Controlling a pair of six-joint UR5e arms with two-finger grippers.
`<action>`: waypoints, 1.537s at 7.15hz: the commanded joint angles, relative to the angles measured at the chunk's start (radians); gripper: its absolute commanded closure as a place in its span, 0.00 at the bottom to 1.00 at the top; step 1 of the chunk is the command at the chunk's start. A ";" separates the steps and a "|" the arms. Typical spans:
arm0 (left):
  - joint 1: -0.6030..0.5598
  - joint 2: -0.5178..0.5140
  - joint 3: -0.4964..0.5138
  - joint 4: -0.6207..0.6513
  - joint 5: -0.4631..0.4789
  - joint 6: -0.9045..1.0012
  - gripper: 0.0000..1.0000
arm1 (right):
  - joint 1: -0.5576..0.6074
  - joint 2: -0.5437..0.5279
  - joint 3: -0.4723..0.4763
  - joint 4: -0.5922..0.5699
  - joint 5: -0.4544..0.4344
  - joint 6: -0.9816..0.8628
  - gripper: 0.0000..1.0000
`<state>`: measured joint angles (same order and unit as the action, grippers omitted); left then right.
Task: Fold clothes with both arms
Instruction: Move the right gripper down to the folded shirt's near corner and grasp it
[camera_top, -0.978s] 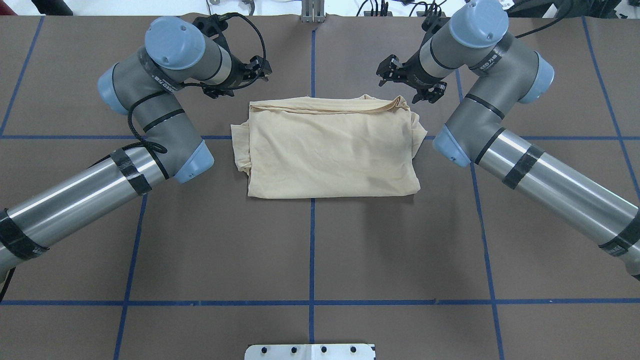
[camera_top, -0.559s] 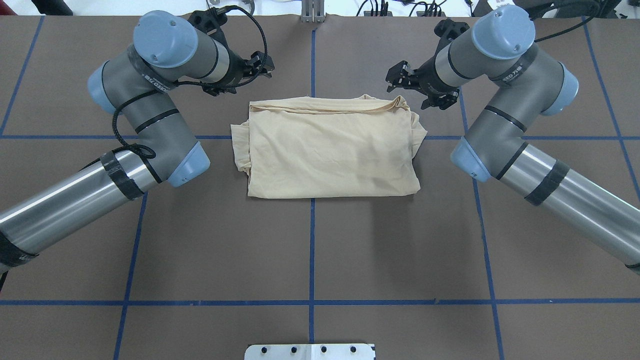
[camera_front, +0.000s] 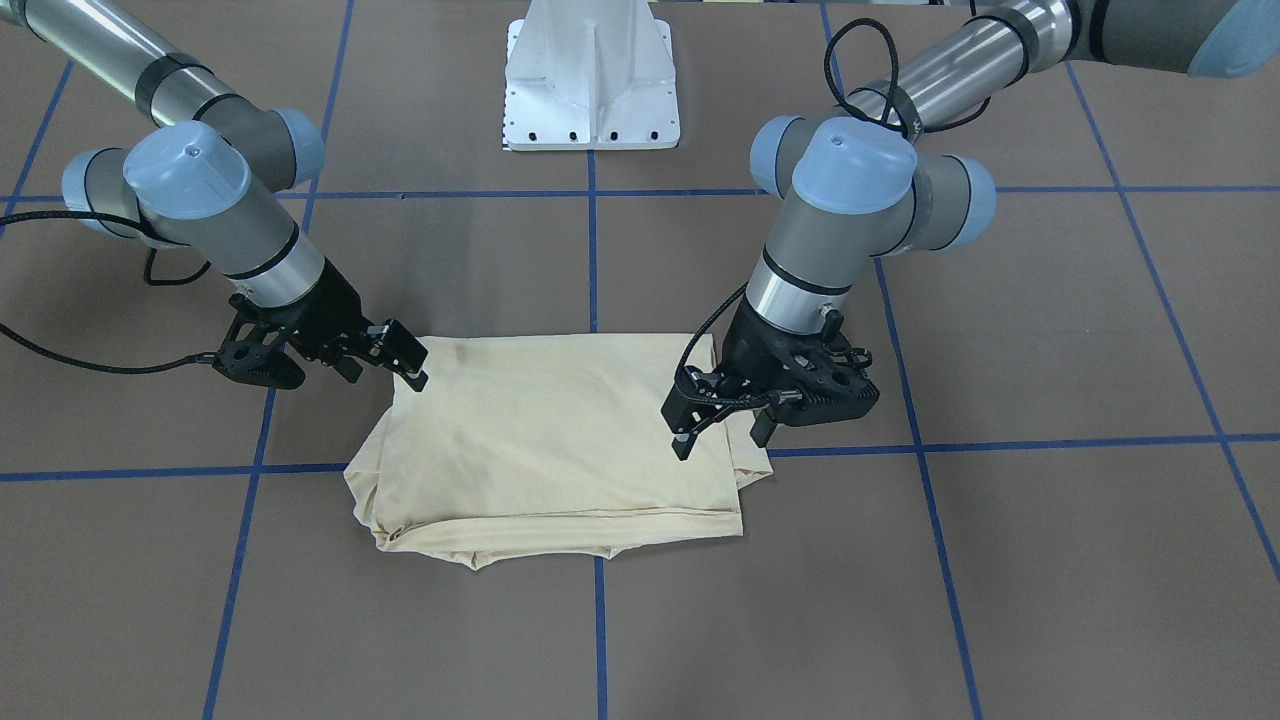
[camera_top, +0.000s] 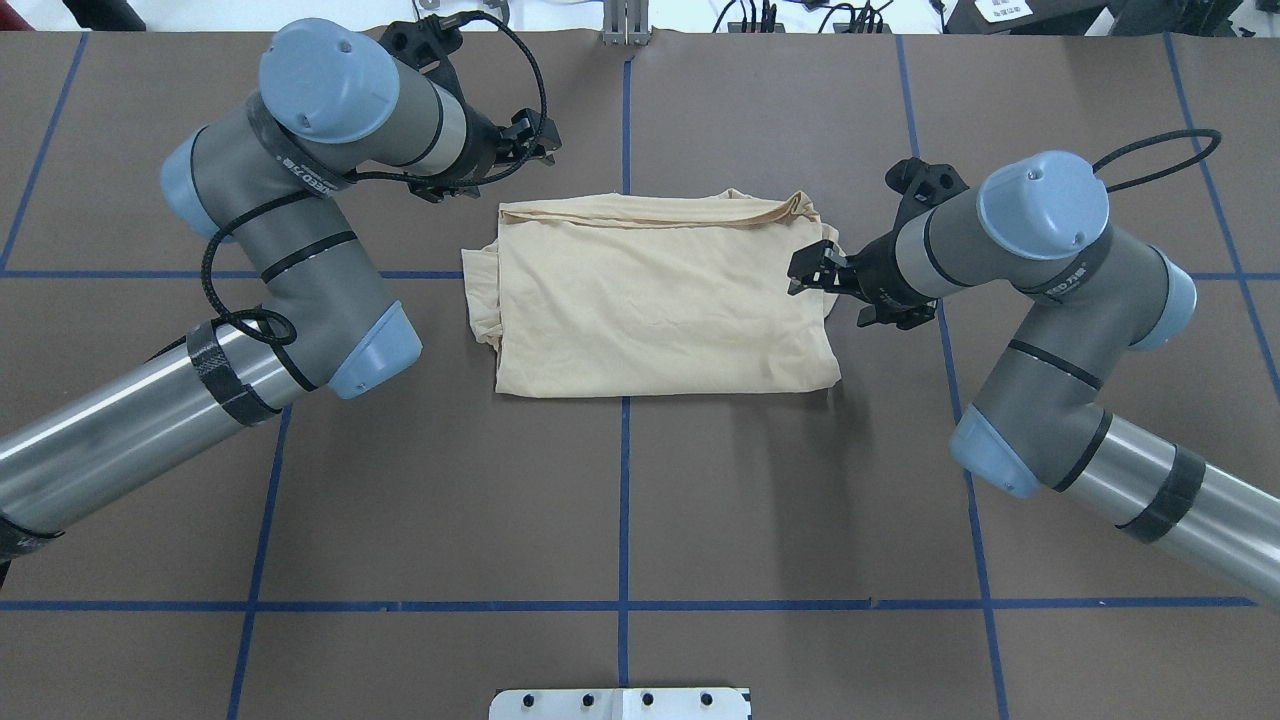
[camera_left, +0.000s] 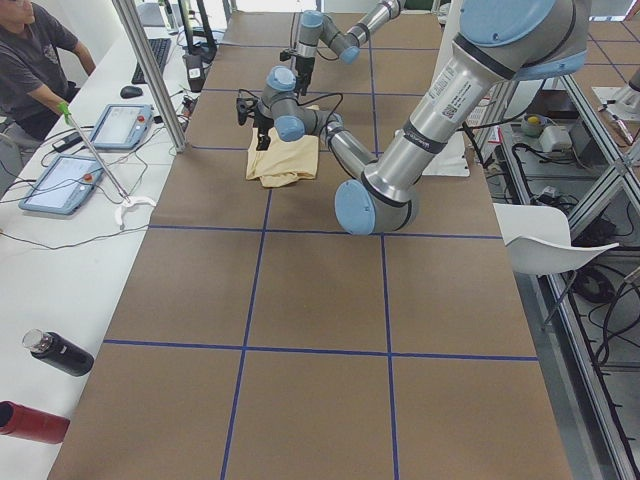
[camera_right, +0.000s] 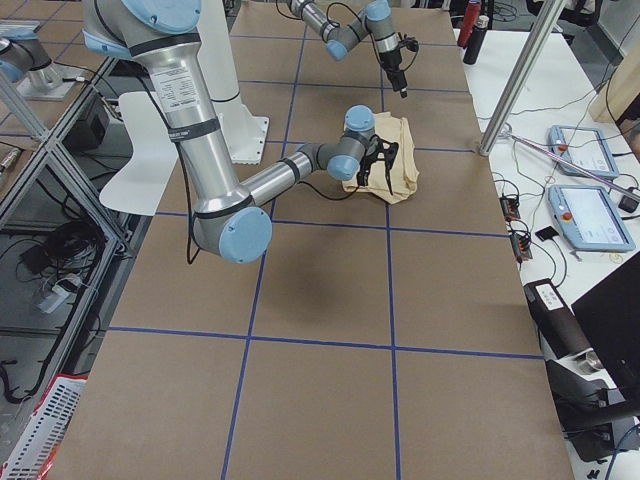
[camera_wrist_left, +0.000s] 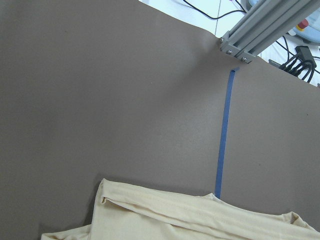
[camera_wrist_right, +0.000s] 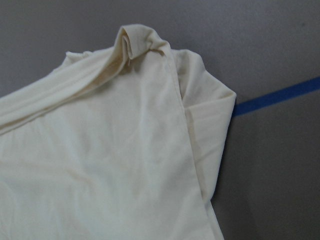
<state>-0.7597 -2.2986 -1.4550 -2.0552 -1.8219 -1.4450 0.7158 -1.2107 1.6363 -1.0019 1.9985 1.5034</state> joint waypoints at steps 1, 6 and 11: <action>0.003 0.010 -0.002 0.001 0.003 0.001 0.01 | -0.059 -0.016 -0.007 -0.006 -0.020 0.009 0.00; 0.003 0.018 0.001 0.000 0.003 0.005 0.01 | -0.085 -0.021 -0.018 -0.008 -0.017 0.008 0.02; 0.006 0.034 0.001 -0.002 0.004 0.009 0.01 | -0.082 -0.016 -0.016 -0.009 -0.007 0.008 1.00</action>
<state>-0.7533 -2.2651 -1.4542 -2.0582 -1.8189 -1.4359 0.6324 -1.2270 1.6197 -1.0109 1.9869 1.5122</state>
